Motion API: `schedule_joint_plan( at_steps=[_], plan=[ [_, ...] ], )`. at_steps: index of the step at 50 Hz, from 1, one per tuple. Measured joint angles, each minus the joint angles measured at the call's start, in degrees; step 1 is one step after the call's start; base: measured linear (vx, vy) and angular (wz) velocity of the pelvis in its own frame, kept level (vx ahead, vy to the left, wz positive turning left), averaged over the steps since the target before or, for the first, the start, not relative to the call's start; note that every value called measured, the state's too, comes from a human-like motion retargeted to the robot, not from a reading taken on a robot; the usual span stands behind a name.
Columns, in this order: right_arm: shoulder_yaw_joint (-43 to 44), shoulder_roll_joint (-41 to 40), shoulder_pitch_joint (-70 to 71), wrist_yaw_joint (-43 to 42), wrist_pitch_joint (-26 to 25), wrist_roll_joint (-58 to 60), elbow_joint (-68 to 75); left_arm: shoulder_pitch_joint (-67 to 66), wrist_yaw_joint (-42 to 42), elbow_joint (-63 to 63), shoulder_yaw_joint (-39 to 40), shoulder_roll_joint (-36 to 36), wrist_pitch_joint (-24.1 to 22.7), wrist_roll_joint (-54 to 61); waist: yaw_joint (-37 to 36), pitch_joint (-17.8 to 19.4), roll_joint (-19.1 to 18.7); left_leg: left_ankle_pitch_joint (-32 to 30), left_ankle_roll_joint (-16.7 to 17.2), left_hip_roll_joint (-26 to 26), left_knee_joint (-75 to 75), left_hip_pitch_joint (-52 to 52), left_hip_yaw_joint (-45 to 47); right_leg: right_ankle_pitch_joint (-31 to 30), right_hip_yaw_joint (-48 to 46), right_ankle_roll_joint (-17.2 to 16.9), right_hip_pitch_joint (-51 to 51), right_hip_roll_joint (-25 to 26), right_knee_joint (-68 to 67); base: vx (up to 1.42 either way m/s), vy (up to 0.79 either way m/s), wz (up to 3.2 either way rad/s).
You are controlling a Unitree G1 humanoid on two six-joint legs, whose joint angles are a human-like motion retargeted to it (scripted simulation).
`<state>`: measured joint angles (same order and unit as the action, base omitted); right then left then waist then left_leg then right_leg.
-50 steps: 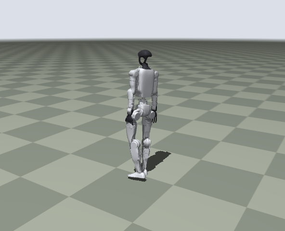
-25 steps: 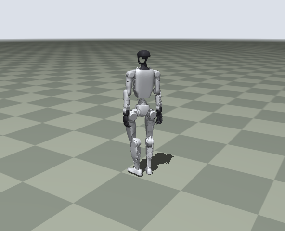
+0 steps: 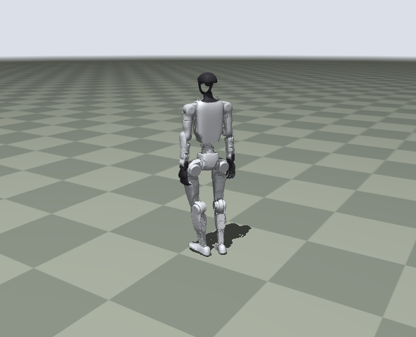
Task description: Upper body actions
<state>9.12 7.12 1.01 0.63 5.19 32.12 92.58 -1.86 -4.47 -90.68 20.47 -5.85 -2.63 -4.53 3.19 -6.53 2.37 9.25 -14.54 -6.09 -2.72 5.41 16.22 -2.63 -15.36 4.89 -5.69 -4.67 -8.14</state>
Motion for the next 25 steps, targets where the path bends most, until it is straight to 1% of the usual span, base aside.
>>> schedule_joint_plan(
  at_steps=[2,3,5,7,10,12,13,14,18,21,23,25],
  plan=[
    [0.45,-0.05,-0.32,-0.14,0.02,-0.48,0.31,0.02,0.15,-0.41,0.09,-0.47,0.17,-0.45,0.53,0.49,-0.35,-0.28,0.89,0.78,-0.75,0.31,-1.28,-0.09,2.64,0.98,-0.28,0.96,-1.43,-0.05,-0.07,0.99],
    [0.71,-0.04,-0.47,-0.16,-0.01,-0.66,0.55,0.05,0.33,-0.63,0.18,-0.69,0.23,-0.69,0.76,0.71,-0.49,-0.48,1.37,1.16,-1.1,0.51,-1.91,-0.31,4.78,0.91,-0.49,1.5,-2.14,-0.06,-0.09,1.14],
    [1.26,0.06,-0.87,-0.29,-0.11,-0.8,1.03,0.12,0.7,-1.11,0.41,-1.08,0.28,-1.01,1.74,0.93,-0.8,-0.93,2.35,1.83,-1.89,1.21,-3.7,-0.86,9.66,-0.29,-1.14,2.41,-3.45,-0.07,-0.1,1.42],
    [1.83,0.26,-1.37,-0.69,-0.21,-0.68,1.46,0.35,0.75,-1.59,0.51,-1.44,0.34,-0.96,3.21,1.03,-1.07,-1.35,3.19,2.1,-2.74,2.26,-6.13,-1.41,15.23,-2.61,-1.87,3.22,-4.19,-0.11,-0.13,1.77],
    [2.59,0.65,-2.0,-1.31,-0.38,-0.51,2.35,0.97,0.44,-1.95,0.71,-2.05,0.64,-1.14,5.2,1.32,-1.15,-1.94,4.54,1.84,-4.2,4.24,-10.44,-1.71,23.24,-7.3,-2.32,4.1,-4.07,-0.16,-0.16,1.96],
    [2.97,0.99,-2.4,-1.68,-0.56,-0.41,2.99,1.49,0.5,-1.71,0.9,-2.29,0.75,-1.17,6.26,1.41,-1.06,-2.31,5.64,1.36,-5.22,5.89,-13.67,-1.36,24.93,-9.97,-2.05,3.89,-3.02,-0.19,-0.16,2.08],
    [3.11,1.17,-2.63,-1.85,-0.64,-0.38,3.27,1.77,0.57,-1.47,1.09,-2.37,0.79,-1.04,6.53,1.52,-1.08,-2.58,6.2,0.99,-5.53,6.64,-15.8,-0.74,24.46,-10.65,-1.79,3.78,-2.55,-0.22,-0.2,1.99],
    [3.18,1.34,-2.85,-1.94,-0.71,-0.39,3.49,2.09,0.61,-1.15,1.31,-2.38,0.83,-0.68,6.38,1.85,-1.04,-2.92,6.81,0.7,-5.73,7.25,-17.67,0.19,22.99,-10.49,-1.41,3.67,-2.08,-0.24,-0.21,1.84],
    [2.81,1.85,-3.63,-1.83,-1.01,-0.06,3.81,3.15,0.0,0.68,2.21,-2.15,0.84,1.78,2.61,3.95,0.31,-4.22,8.94,-0.73,-5.05,8.26,-22.22,2.19,15.7,-7.51,0.83,3.11,0.33,-0.22,-0.15,1.34],
    [3.21,2.19,-3.47,-1.89,-1.32,1.46,3.18,4.26,0.4,1.84,1.75,-1.07,0.62,4.06,-0.83,5.63,0.15,-4.46,10.48,-0.77,-3.32,9.28,-24.91,2.31,10.3,-7.23,1.31,2.34,1.18,-0.23,-0.05,1.48],
    [3.08,2.56,-3.53,-2.26,-1.1,2.41,2.35,4.68,1.13,2.07,1.46,-0.29,0.01,5.7,-1.71,6.32,0.18,-3.32,10.92,-0.47,-1.73,9.83,-24.6,2.75,6.2,-6.86,2.13,1.89,2.01,-0.13,0.01,1.99],
    [2.96,2.95,-3.59,-2.53,-0.96,3.33,1.45,4.89,0.89,2.0,1.4,0.29,-0.35,6.71,-0.68,6.38,0.25,-0.76,10.82,0.47,-0.54,10.75,-20.54,3.37,1.5,-6.28,2.65,1.48,2.72,-0.07,0.04,2.57]
  ],
)
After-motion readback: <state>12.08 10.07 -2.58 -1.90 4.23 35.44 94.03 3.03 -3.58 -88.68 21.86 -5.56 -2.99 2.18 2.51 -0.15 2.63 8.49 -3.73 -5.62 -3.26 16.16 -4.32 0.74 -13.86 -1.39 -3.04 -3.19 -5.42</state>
